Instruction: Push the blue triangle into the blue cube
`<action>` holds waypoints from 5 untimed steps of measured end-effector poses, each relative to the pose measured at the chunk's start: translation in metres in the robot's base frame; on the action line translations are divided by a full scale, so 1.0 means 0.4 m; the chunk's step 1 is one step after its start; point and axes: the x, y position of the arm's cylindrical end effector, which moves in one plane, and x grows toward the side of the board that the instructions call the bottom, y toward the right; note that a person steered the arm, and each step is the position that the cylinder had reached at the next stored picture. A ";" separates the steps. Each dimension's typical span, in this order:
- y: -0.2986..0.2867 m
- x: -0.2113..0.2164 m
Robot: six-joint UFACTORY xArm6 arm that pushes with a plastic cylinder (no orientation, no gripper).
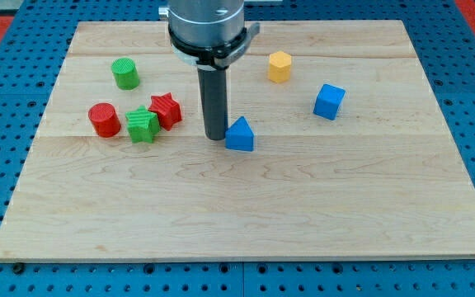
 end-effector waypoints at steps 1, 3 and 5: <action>0.159 -0.001; 0.193 0.114; 0.383 -0.074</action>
